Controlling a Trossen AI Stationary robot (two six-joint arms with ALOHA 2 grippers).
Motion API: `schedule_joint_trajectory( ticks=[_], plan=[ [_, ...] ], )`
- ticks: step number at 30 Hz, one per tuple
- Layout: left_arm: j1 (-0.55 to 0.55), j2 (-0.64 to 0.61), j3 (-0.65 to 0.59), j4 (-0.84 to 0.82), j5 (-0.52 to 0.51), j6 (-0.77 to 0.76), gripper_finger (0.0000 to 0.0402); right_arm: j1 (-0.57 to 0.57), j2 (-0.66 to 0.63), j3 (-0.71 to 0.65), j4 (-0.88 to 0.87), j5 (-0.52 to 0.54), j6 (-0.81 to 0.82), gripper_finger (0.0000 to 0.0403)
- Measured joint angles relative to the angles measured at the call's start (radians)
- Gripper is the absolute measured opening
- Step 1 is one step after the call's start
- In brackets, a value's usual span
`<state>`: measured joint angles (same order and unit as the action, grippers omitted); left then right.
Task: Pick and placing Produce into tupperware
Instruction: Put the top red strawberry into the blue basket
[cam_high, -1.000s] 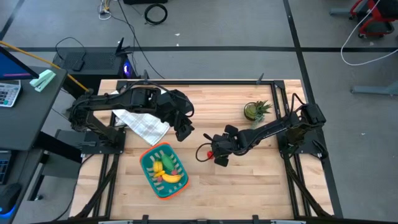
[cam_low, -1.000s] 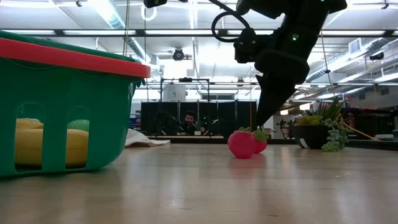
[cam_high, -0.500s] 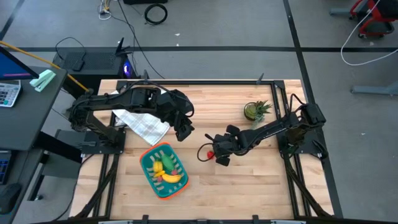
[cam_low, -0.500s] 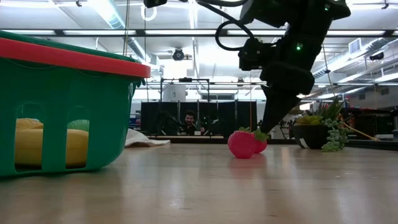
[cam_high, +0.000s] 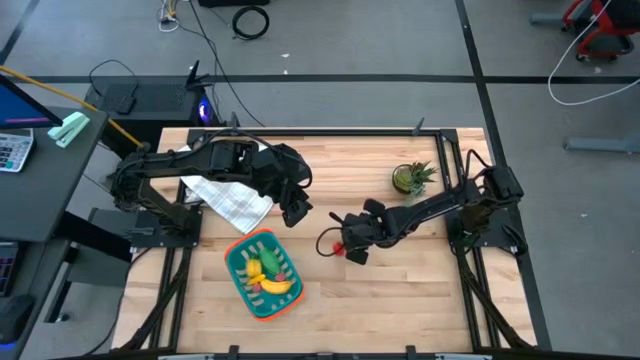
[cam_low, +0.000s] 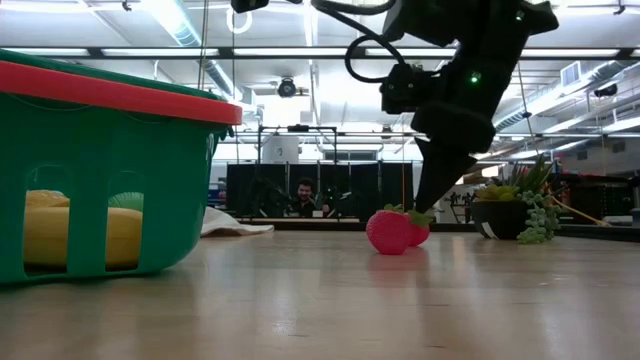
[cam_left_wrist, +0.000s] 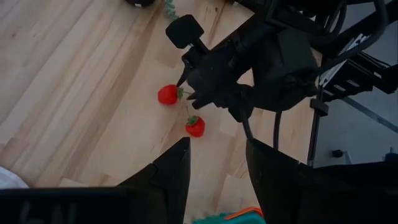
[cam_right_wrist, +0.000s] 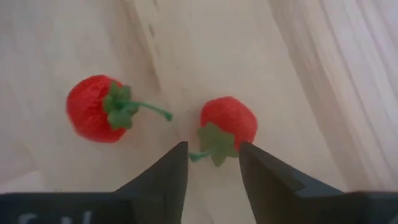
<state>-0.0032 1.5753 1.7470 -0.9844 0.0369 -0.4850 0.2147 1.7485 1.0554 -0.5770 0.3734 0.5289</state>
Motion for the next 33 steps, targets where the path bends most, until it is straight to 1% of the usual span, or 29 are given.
schedule_joint_trajectory(
  ticks=[5, 10, 12, 21, 24, 28, 33],
  plan=[
    [0.000, 0.000, 0.000, 0.000, 0.000, 0.000, 0.0162, -0.019, 0.000, 0.000, 0.000, -0.016, 0.002, 0.0096],
    [0.000, 0.000, 0.000, 0.000, 0.000, 0.000, 0.0162, -0.024, 0.000, 0.000, -0.001, -0.091, 0.002, 0.0021],
    [0.000, 0.000, 0.000, 0.000, 0.000, 0.000, 0.0162, -0.019, 0.000, 0.000, -0.001, -0.099, 0.001, 0.0008],
    [0.000, 0.000, 0.000, 0.000, 0.000, 0.000, 0.0162, -0.009, -0.011, 0.002, -0.002, -0.101, 0.019, 0.0004],
    [0.000, 0.000, 0.000, -0.001, 0.000, 0.000, 0.0162, -0.009, -0.031, 0.002, -0.006, -0.091, -0.010, 0.0006],
    [0.000, 0.000, 0.000, 0.003, 0.000, 0.001, 0.0162, -0.014, -0.055, 0.007, -0.013, -0.097, -0.071, 0.0030],
    [0.000, 0.000, 0.000, 0.005, 0.000, 0.011, 0.0162, -0.017, -0.062, 0.022, -0.020, -0.123, -0.148, 0.0079]
  ],
)
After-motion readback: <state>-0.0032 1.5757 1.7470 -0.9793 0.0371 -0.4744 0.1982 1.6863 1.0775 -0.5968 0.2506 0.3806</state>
